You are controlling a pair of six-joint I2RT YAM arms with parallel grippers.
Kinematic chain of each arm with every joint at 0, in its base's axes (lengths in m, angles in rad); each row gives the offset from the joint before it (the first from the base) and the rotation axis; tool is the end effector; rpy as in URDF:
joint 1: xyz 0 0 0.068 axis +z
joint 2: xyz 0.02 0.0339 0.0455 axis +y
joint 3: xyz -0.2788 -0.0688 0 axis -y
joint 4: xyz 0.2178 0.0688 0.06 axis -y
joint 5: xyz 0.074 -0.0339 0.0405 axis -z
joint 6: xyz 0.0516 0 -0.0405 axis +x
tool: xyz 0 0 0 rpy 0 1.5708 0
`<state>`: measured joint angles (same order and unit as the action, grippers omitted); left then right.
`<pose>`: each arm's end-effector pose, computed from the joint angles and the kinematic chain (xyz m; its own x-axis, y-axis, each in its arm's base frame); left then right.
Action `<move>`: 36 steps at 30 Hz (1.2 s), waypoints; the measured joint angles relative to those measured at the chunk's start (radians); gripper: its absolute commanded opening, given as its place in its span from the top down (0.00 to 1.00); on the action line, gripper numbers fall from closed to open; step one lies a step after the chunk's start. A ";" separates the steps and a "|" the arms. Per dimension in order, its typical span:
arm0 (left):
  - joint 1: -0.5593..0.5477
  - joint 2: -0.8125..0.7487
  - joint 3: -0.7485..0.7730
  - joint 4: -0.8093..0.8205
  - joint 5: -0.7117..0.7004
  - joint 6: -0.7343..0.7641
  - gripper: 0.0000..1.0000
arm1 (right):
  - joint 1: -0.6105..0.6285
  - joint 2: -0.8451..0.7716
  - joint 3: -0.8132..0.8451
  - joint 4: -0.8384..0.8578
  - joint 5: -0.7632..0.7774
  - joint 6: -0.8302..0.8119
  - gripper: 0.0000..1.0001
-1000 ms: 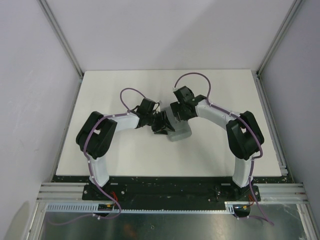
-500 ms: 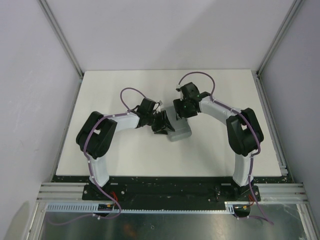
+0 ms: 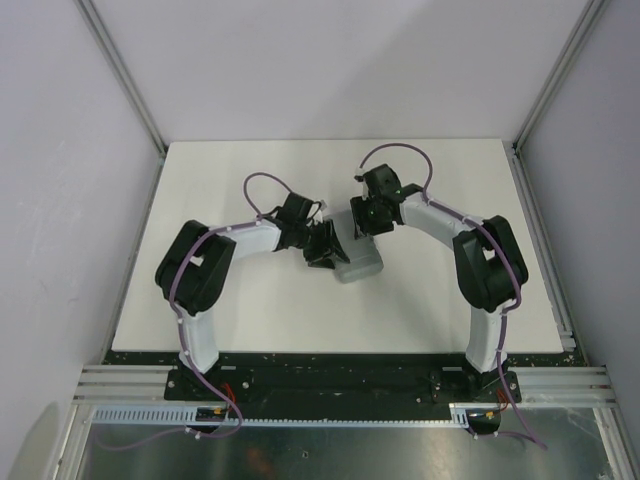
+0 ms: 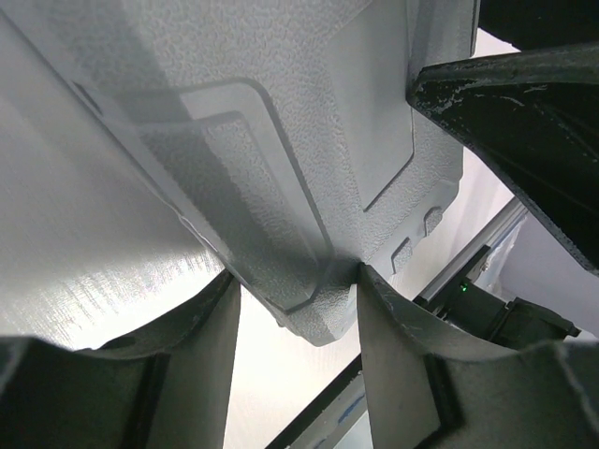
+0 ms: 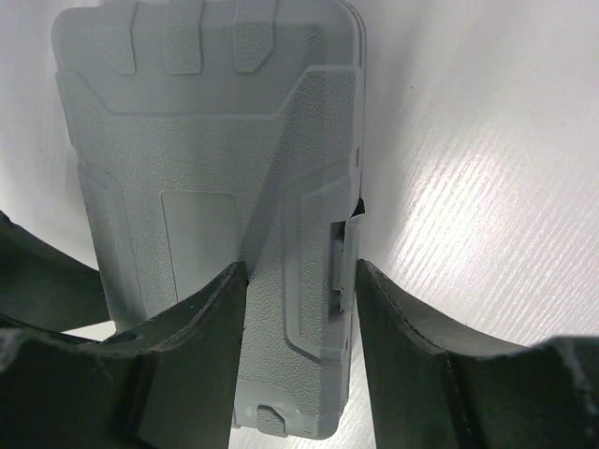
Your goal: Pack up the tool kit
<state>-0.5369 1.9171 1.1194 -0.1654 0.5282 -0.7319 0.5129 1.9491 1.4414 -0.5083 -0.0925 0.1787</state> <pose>0.3110 -0.2154 0.1644 -0.9853 -0.0853 -0.1482 0.0411 0.7232 -0.6894 0.3536 0.2046 0.2126 -0.8232 -0.2605 -0.5044 -0.3909 0.9044 0.1709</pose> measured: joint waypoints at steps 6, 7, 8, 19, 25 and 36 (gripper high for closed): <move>0.008 0.026 0.047 -0.060 0.024 0.008 0.53 | 0.020 -0.006 -0.031 0.044 0.029 0.011 0.87; 0.010 0.031 0.056 -0.074 0.028 0.008 0.54 | 0.028 -0.005 -0.039 0.056 0.043 0.012 0.90; 0.011 0.035 0.064 -0.086 0.031 0.007 0.56 | 0.034 -0.004 -0.043 0.065 0.052 0.014 0.93; 0.026 0.062 0.109 -0.166 0.060 0.006 0.65 | 0.090 0.005 -0.062 0.140 0.158 0.055 1.00; 0.034 0.065 0.112 -0.179 0.072 0.007 0.61 | 0.114 0.009 -0.062 0.161 0.206 0.058 0.80; 0.043 0.052 0.079 -0.134 0.087 0.019 0.55 | 0.054 0.020 -0.060 0.188 0.069 0.010 0.50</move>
<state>-0.4934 1.9690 1.1980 -0.2989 0.6151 -0.7132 0.5671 1.9690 1.3815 -0.3199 -0.0235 0.1890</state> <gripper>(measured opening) 0.522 0.499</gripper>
